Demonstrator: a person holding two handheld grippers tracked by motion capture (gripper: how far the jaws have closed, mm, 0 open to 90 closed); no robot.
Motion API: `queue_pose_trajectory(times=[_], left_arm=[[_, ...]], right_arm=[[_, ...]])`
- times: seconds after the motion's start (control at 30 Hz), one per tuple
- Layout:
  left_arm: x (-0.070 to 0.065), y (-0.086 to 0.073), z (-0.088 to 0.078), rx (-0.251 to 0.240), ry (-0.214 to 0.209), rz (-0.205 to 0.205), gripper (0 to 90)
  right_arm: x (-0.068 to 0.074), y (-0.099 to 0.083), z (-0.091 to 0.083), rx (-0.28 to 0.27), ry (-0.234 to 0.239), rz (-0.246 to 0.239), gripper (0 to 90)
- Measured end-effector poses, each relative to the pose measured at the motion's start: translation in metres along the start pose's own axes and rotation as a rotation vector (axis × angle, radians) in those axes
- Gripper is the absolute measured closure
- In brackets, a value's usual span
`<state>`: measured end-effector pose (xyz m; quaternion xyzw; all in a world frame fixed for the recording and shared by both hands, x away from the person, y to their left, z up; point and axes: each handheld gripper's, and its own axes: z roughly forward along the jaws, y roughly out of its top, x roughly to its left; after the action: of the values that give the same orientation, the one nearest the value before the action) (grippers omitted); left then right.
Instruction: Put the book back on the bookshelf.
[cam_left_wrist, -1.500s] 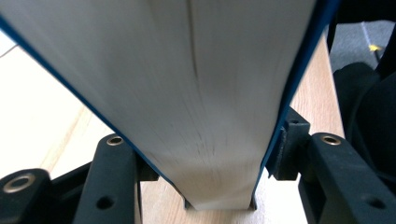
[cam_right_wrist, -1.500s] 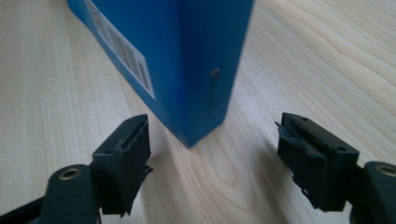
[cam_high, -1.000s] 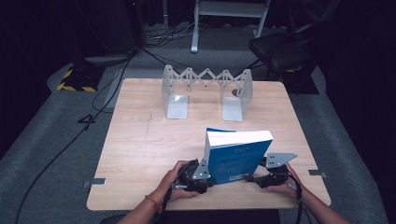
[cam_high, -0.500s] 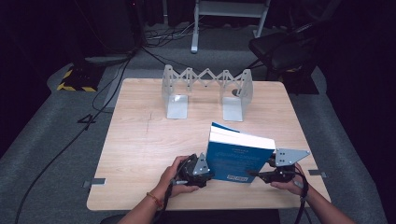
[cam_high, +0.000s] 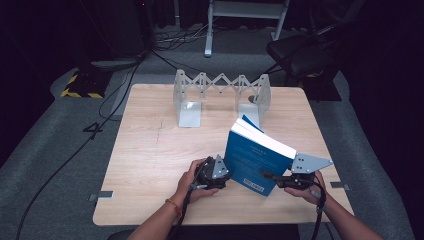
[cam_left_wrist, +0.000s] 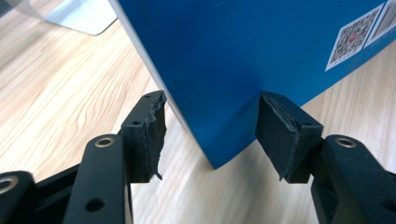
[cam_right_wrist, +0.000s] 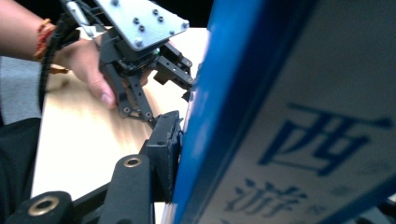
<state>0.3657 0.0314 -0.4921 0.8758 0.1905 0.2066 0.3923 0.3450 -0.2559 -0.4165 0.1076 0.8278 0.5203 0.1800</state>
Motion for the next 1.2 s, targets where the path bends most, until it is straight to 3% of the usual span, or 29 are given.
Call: queue_pose_trajectory(times=[0.27,0.3,0.53,0.6,0.7,0.77,0.87,0.97,1.2], left_arm=[[0.007,0.012,0.020,-0.011,0.025,-0.021,42.1],[0.008,0.013,0.023,-0.011,0.025,-0.038,41.9],[0.010,0.013,0.022,0.006,0.017,-0.077,38.2],[0.010,0.011,0.017,0.016,0.001,-0.081,36.2],[0.012,0.008,0.007,0.036,-0.023,-0.105,33.8],[0.012,0.004,-0.001,0.058,-0.036,-0.098,31.5],[0.012,-0.007,-0.015,0.096,-0.048,-0.090,29.9],[0.015,-0.020,-0.029,0.128,-0.058,-0.112,28.2],[0.032,-0.052,-0.062,0.177,-0.011,-0.173,22.4]], right_arm=[[-0.004,0.000,-0.006,0.002,-0.076,-0.003,53.5],[-0.005,0.000,-0.006,0.000,-0.093,-0.006,52.7],[-0.014,0.005,-0.012,-0.042,-0.132,0.042,52.5],[-0.017,0.009,-0.015,-0.064,-0.131,0.063,52.7],[-0.018,0.015,-0.019,-0.081,-0.137,0.063,53.3],[-0.018,0.020,-0.021,-0.093,-0.141,0.063,53.5],[-0.018,0.029,-0.024,-0.092,-0.146,0.056,54.1],[-0.018,0.039,-0.027,-0.089,-0.160,0.052,54.9],[-0.020,0.053,-0.030,-0.095,-0.154,0.074,57.0]])
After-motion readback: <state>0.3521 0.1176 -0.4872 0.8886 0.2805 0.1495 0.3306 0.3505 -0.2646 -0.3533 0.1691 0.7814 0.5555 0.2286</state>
